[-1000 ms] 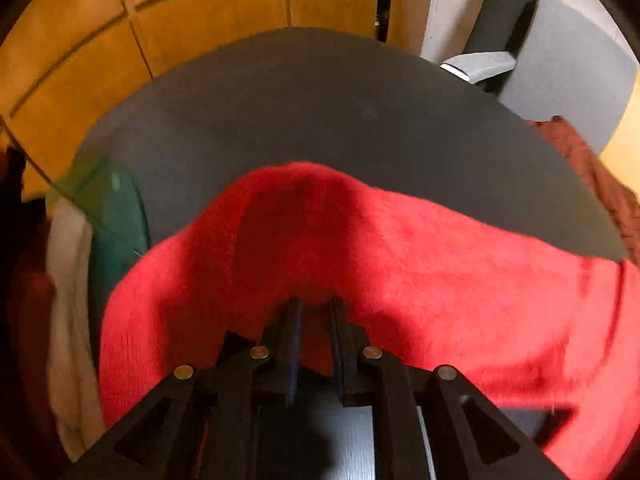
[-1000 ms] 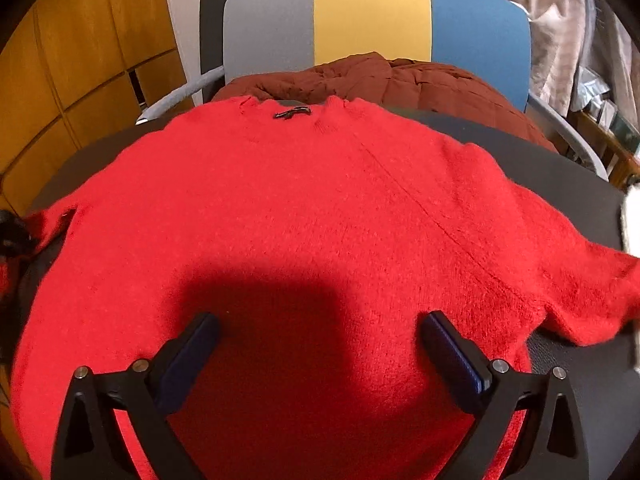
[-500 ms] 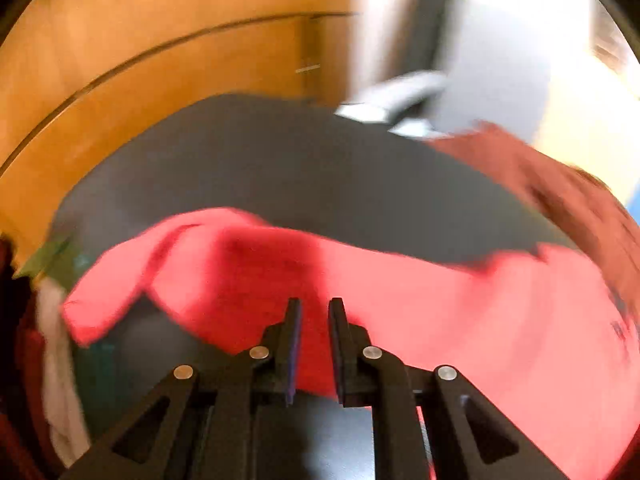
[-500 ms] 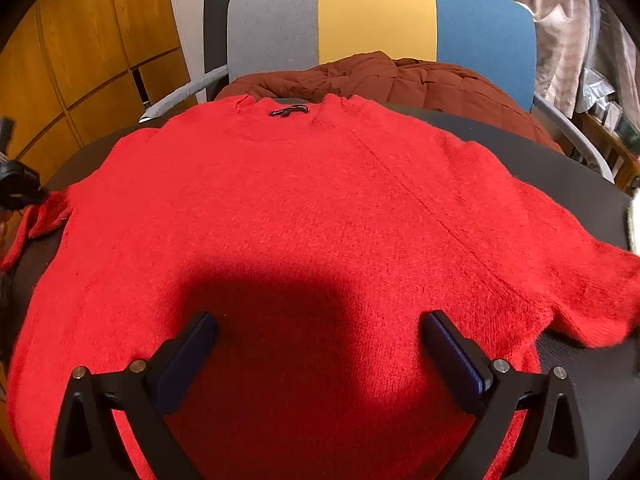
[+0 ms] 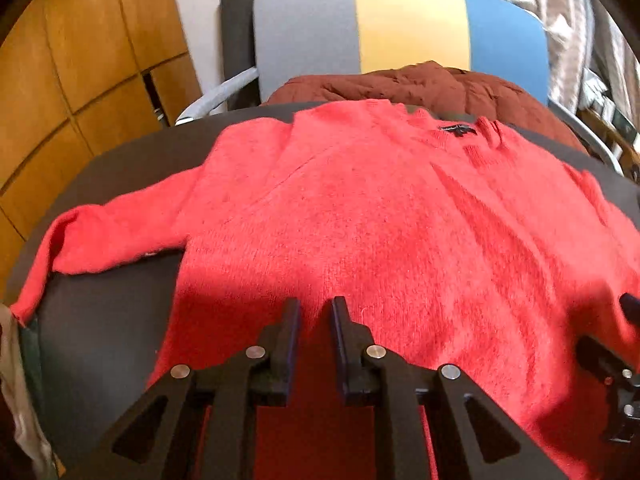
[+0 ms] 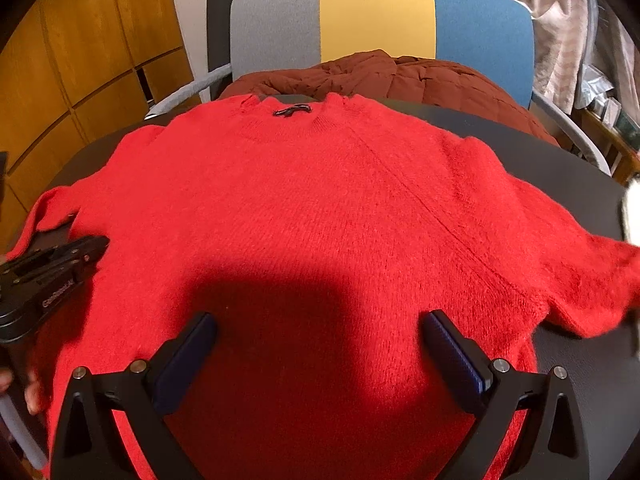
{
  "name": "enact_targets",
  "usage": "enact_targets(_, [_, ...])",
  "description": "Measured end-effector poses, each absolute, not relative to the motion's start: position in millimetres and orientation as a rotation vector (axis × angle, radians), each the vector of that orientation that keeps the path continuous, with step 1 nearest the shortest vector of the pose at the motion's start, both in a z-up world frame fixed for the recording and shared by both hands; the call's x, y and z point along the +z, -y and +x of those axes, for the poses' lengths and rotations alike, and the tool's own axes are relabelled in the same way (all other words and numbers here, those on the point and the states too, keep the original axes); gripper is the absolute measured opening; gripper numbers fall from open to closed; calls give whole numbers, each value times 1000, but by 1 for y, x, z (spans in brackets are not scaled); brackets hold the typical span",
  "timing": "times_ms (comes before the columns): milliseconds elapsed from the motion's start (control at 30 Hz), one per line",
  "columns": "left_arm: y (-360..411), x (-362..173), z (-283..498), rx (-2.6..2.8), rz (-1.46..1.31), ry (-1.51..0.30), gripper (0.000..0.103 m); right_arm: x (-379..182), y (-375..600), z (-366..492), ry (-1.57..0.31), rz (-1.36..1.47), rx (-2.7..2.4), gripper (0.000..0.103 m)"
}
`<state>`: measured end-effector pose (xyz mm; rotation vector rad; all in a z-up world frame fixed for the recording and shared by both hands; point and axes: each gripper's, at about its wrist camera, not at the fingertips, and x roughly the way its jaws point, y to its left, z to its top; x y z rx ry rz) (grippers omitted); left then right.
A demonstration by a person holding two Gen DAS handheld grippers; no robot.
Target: Fold clothes
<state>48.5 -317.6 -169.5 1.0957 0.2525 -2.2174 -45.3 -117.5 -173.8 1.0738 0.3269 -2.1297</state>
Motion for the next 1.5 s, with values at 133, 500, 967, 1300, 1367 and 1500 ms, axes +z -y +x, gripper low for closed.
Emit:
enact_targets(133, [320,-167,54,-2232,1076,-264,18,-172,101,-23,-308,1066,-2120,103])
enact_targets(500, [308,-171,53,-2197,1085,-177,18,-140,-56,-57,-537,905,-2450,90])
enact_targets(967, [300,-172,49,-2169,1095,-111,19,-163,-142,-164,-1079,867,-2533,88])
enact_targets(1300, [300,-172,50,-2167,1097,-99,19,-150,-154,-209,-800,1216,-2409,8])
enact_targets(1367, [300,-172,51,-2171,1094,-106,19,-134,-150,-197,-641,1251,-2346,7])
enact_targets(1500, [303,-172,52,-2182,1087,-130,19,-95,-132,-179,-265,1241,-2192,5])
